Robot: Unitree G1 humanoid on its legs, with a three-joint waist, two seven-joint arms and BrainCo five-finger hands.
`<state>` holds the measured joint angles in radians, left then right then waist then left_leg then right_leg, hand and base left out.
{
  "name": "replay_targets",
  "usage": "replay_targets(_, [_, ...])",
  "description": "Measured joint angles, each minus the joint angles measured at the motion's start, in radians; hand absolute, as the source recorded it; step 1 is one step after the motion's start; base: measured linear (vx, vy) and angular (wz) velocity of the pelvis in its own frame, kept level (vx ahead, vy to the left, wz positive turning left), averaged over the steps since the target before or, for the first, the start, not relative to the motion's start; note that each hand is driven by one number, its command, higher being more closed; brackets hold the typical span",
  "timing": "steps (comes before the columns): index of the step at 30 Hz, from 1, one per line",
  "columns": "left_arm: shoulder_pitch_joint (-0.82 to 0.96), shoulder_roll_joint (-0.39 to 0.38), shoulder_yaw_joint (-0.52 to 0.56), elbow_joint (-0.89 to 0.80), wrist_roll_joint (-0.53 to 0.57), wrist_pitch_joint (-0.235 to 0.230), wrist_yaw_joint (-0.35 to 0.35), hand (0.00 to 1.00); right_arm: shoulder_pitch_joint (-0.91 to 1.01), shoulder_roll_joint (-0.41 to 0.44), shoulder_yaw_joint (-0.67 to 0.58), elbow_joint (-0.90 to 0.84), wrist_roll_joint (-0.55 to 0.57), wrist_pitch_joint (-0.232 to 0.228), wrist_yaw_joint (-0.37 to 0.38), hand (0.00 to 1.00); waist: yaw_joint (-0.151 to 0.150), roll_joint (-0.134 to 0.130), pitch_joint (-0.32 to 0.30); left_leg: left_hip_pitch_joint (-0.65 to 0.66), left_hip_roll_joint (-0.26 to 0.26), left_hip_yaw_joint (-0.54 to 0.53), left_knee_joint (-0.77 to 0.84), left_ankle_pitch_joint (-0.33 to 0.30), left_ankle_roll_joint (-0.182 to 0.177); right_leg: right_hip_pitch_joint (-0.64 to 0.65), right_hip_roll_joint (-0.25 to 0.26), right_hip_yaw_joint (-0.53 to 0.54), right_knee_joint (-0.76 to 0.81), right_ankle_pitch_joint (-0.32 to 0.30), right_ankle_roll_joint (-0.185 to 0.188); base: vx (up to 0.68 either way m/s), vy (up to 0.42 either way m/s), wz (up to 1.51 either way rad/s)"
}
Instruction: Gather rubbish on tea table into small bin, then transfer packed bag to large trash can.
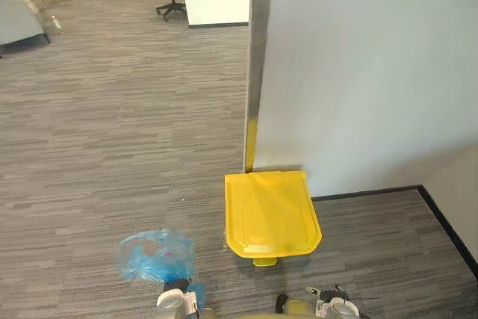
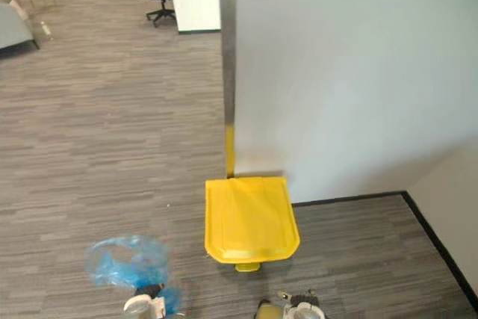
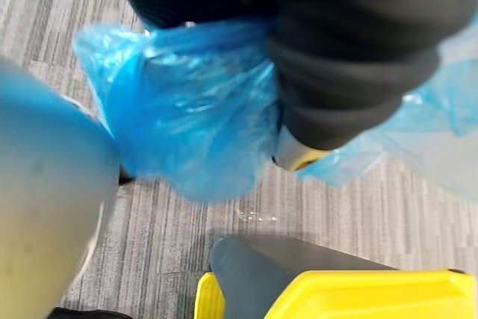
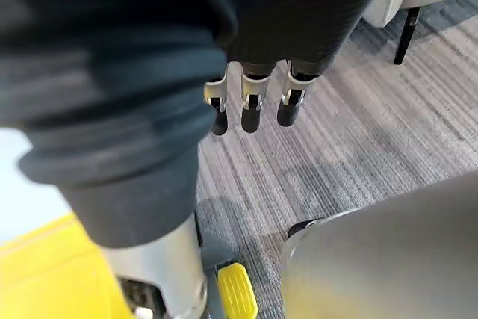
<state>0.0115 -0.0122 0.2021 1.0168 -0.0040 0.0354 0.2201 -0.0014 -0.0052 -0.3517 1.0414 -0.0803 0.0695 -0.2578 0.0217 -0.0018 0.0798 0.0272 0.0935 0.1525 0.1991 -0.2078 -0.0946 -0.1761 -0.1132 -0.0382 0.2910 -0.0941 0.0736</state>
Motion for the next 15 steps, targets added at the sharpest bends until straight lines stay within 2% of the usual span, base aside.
replay_targets(3, [-0.005,0.012,-0.057,0.017,0.0,0.001,0.014,1.0,-0.001,0.002,-0.007,0.01,0.0,0.001,0.0,0.0,-0.019,0.0,-0.002,0.034,-0.022,0.007,-0.089,0.043,0.007,0.01,-0.001,0.011,-0.048,0.035,0.007,0.05,0.026,-0.13])
replay_targets(6, [-0.012,0.022,-0.074,0.017,0.002,0.0,0.014,1.0,-0.003,0.006,-0.005,0.01,0.0,0.001,0.001,0.0,-0.015,-0.016,0.012,0.065,-0.039,0.04,-0.092,0.043,0.012,0.015,0.001,0.052,-0.05,0.049,0.015,0.01,0.072,-0.45])
replay_targets(7, [-0.011,0.021,-0.074,0.018,0.002,0.0,0.013,1.0,-0.003,0.007,0.007,0.003,0.0,0.0,0.001,0.0,-0.013,-0.019,0.027,0.085,-0.042,0.066,-0.087,0.033,0.028,0.022,0.0,0.046,-0.043,0.07,0.01,-0.06,0.069,-0.44])
replay_targets(9, [-0.014,0.014,-0.074,0.015,0.002,0.0,0.013,1.0,-0.004,0.009,0.022,-0.002,-0.001,0.0,0.001,0.0,-0.014,-0.031,0.036,0.083,-0.042,0.096,-0.082,0.026,0.038,0.008,-0.005,0.037,-0.029,0.084,0.007,-0.14,0.056,-0.44])
replay_targets(10, [-0.017,0.015,-0.071,0.009,0.003,-0.002,0.013,1.0,-0.008,0.019,0.023,-0.006,-0.001,0.001,0.001,0.0,-0.01,-0.033,0.045,0.076,-0.04,0.125,-0.074,0.022,0.046,-0.019,-0.013,0.019,0.03,0.052,-0.01,-0.16,0.029,-0.47])
replay_targets(11, [-0.017,0.018,-0.064,0.0,0.003,-0.001,0.013,1.0,-0.008,0.028,0.021,-0.012,-0.001,-0.001,0.001,0.0,-0.013,-0.044,0.042,0.08,-0.037,0.141,-0.072,0.021,0.048,-0.042,-0.012,-0.018,0.17,-0.012,-0.021,-0.1,0.005,-0.35])
replay_targets(12, [-0.013,0.017,-0.063,-0.002,0.003,-0.001,0.013,1.0,-0.006,0.029,0.021,-0.013,-0.002,-0.002,0.001,0.0,-0.015,-0.043,0.041,0.083,-0.033,0.14,-0.072,0.02,0.048,-0.034,-0.008,-0.036,0.204,-0.041,-0.021,-0.04,-0.017,-0.17])
replay_targets(13, [-0.012,0.015,-0.064,-0.009,0.003,-0.003,0.012,1.0,0.003,0.03,0.021,-0.012,-0.008,-0.002,0.001,0.0,-0.012,-0.044,0.04,0.083,-0.029,0.14,-0.072,0.02,0.047,0.001,0.001,-0.068,0.2,-0.081,-0.039,-0.01,-0.037,-0.16])
replay_targets(14, [-0.013,0.014,-0.062,-0.012,0.003,-0.003,0.012,1.0,0.003,0.032,0.02,-0.002,-0.01,-0.001,0.001,0.0,-0.006,-0.046,0.039,0.079,-0.035,0.144,-0.073,0.02,0.043,0.036,0.007,-0.07,0.107,-0.103,-0.049,0.01,-0.044,-0.21])
replay_targets(15, [-0.015,0.01,-0.061,-0.009,0.003,-0.003,0.012,1.0,0.001,0.028,0.018,-0.001,-0.011,0.0,0.002,0.0,-0.006,-0.044,0.036,0.079,-0.032,0.143,-0.072,0.021,0.041,0.046,0.013,-0.07,0.07,-0.1,-0.044,0.04,-0.041,-0.22])
